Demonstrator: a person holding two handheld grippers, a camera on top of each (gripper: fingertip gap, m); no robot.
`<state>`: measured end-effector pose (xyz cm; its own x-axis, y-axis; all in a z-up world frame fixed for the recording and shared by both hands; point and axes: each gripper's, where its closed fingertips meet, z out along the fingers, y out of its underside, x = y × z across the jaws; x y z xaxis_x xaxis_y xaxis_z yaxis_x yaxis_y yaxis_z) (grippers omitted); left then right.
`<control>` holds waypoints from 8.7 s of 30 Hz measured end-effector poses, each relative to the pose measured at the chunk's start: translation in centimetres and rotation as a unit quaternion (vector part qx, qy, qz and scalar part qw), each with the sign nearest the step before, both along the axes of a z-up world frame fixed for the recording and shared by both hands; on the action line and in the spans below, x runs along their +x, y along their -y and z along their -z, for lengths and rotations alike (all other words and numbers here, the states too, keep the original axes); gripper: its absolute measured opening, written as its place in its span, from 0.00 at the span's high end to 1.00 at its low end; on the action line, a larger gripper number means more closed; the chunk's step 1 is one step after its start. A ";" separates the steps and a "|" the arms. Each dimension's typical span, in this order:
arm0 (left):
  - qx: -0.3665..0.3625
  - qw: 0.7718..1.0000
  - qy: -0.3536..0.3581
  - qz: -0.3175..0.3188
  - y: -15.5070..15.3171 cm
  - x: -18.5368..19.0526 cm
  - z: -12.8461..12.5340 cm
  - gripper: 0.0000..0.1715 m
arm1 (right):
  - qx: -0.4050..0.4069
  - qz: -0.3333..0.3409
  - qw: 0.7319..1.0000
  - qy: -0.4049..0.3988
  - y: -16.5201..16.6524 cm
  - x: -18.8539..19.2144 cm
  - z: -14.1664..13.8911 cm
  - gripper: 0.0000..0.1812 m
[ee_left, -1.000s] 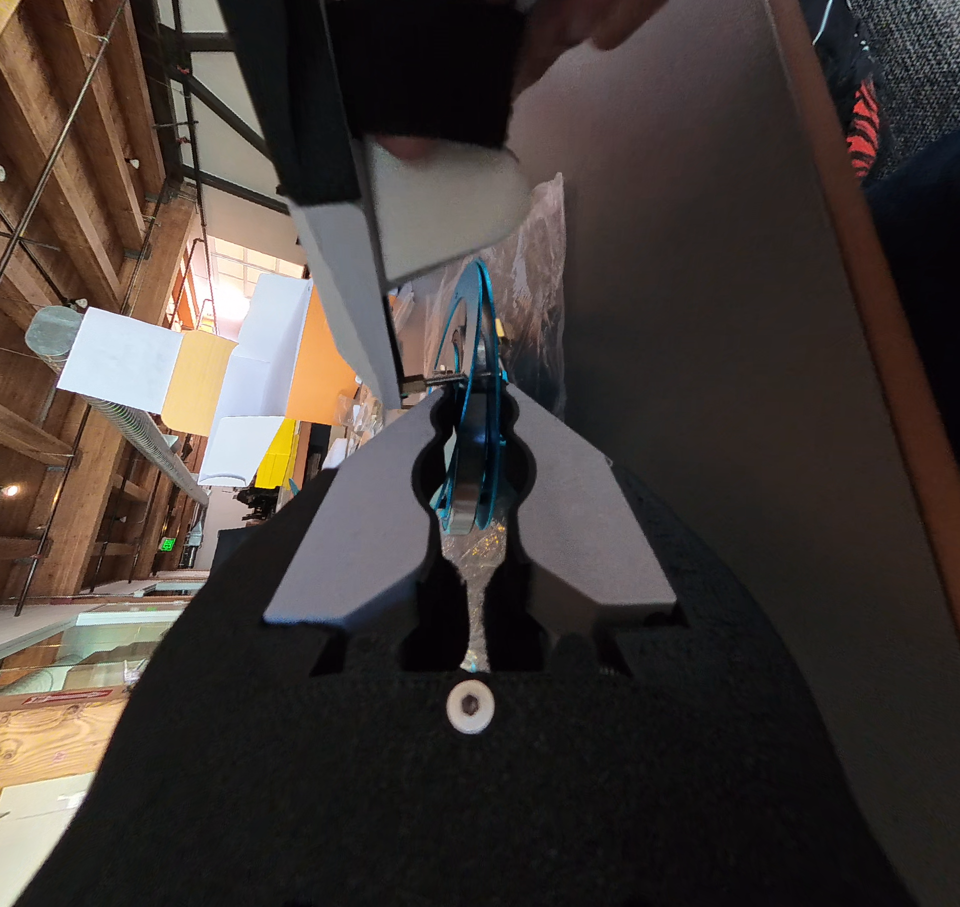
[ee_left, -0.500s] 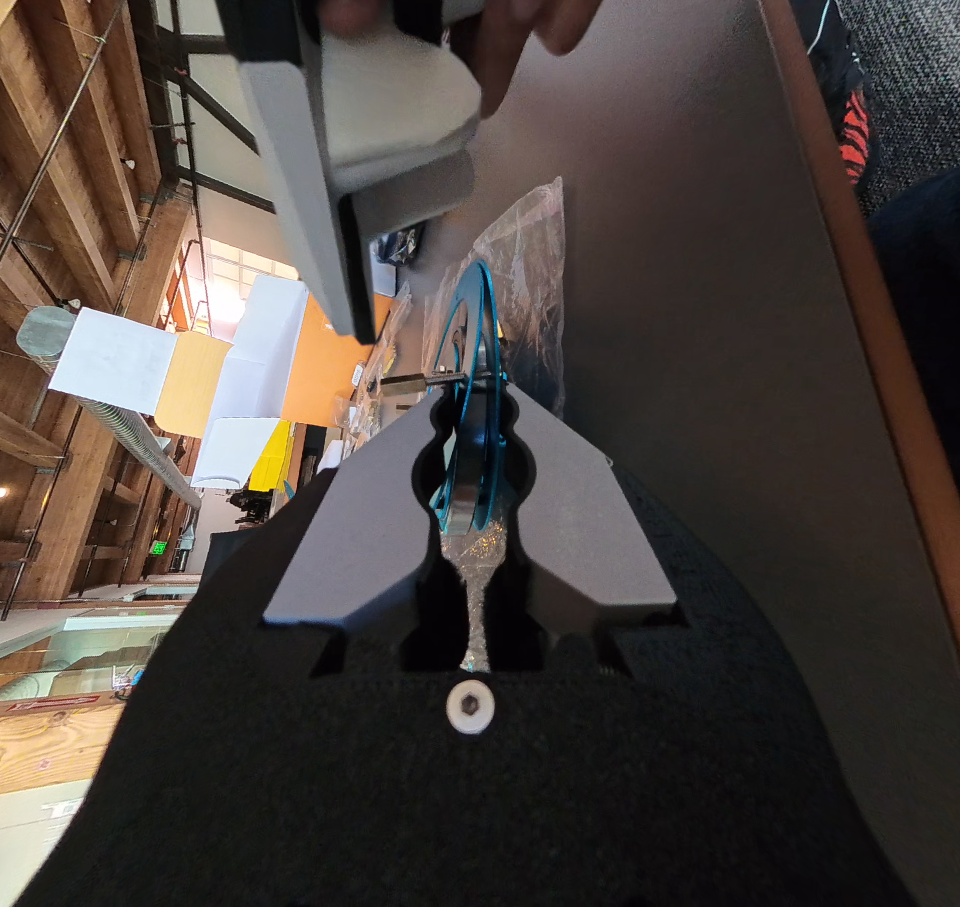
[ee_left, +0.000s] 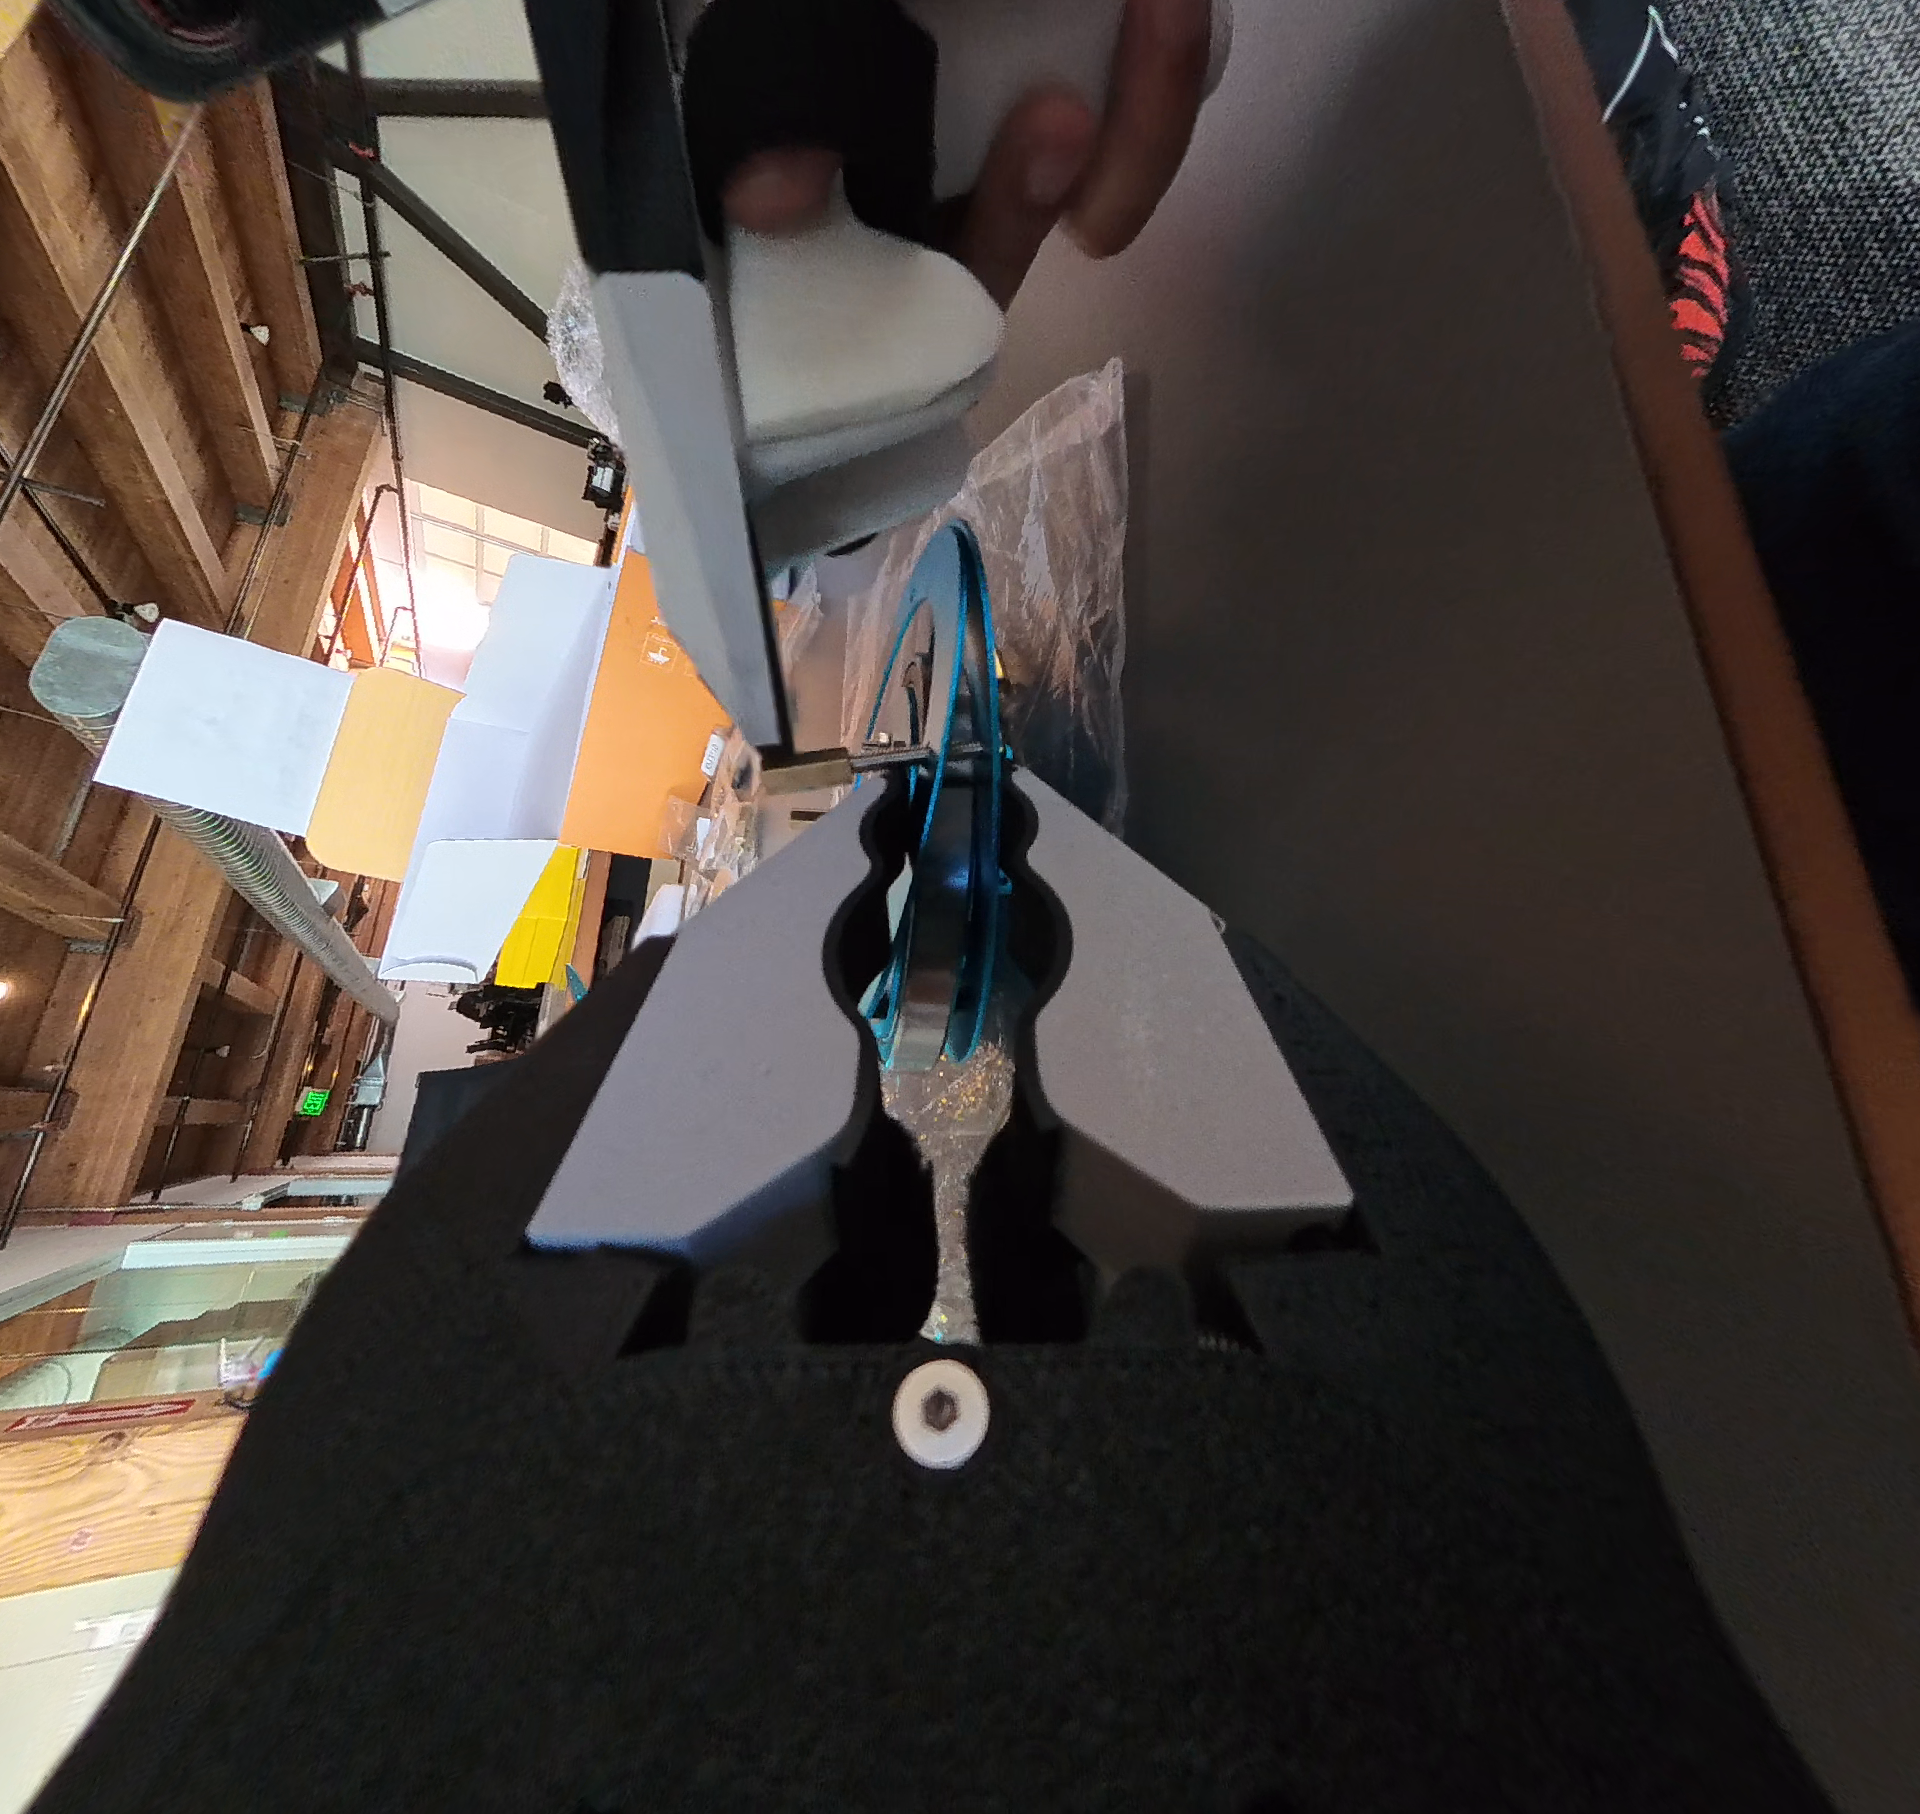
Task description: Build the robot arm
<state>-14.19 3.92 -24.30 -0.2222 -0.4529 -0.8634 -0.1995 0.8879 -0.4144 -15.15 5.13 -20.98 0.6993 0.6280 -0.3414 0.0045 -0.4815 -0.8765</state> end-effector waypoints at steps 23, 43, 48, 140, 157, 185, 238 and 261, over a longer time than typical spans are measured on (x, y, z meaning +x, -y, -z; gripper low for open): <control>0.006 1.000 -0.001 0.003 0.2 0.0 0.0 0.91 | 0.071 0.379 0.910 0.151 -0.1 -0.2 0.0 0.97; 0.004 1.000 -0.001 0.003 0.1 0.0 0.0 0.91 | -0.040 -0.083 0.996 0.008 0.5 -0.7 0.4 0.98; 0.003 1.000 0.000 0.001 0.0 -0.1 0.0 0.91 | 0.017 0.084 0.992 0.091 0.2 -0.6 0.4 0.98; 0.014 1.000 0.004 0.014 0.8 -0.1 0.1 0.91 | -0.067 -0.223 0.972 -0.014 1.1 -1.6 1.3 0.97; 0.027 1.000 0.002 0.001 0.5 0.0 0.1 0.91 | 0.012 0.156 0.985 0.077 0.0 -0.7 0.8 0.98; 0.024 1.000 0.000 0.010 1.0 -0.2 0.1 0.91 | 0.030 0.163 0.983 0.077 1.9 -0.3 -1.4 0.86; 0.025 1.000 0.003 0.012 1.7 -0.2 0.2 0.91 | 0.069 0.408 0.906 0.090 1.4 0.2 -0.2 0.91; 0.026 0.999 0.009 0.034 2.4 -0.3 0.2 0.91 | -0.076 -0.210 0.974 -0.017 2.9 -1.3 0.2 0.89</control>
<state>-14.50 1.55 -24.46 -0.2349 -0.3908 -0.8900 -0.1302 0.9200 -0.3696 -16.49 2.19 -21.17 0.3774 0.7971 -0.4714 0.2019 -0.5677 -0.7981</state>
